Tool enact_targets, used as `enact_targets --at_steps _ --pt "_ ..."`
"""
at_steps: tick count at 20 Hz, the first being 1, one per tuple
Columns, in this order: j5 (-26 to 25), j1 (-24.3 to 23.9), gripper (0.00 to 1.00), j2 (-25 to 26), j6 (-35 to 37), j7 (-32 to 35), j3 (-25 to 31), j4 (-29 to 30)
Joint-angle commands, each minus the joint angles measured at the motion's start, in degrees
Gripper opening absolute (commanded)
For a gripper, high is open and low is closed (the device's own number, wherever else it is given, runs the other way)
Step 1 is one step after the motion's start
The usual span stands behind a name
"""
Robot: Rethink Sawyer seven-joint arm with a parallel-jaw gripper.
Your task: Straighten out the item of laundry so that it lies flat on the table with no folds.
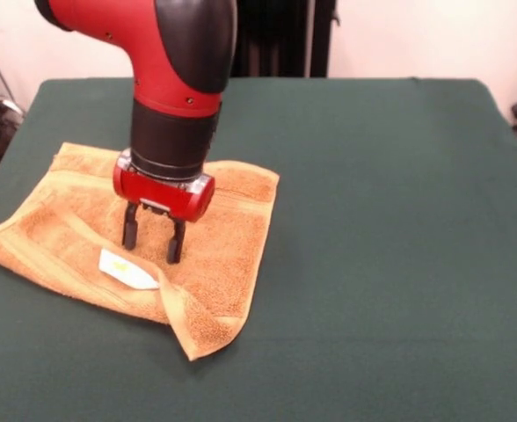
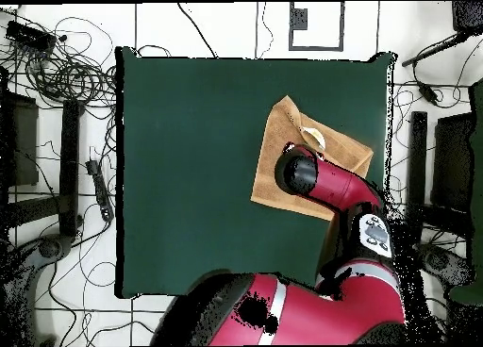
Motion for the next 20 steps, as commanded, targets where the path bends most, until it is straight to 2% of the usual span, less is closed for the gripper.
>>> enact_targets --at_steps 1,11,20 --pt "-0.43 -3.64 1.00 5.25 -3.46 9.07 7.17 4.22" --pt "-3.30 -9.56 1.00 7.97 -7.36 7.22 11.50 3.90" --pt "-4.27 -9.81 1.00 6.64 -2.43 5.45 11.47 2.50"
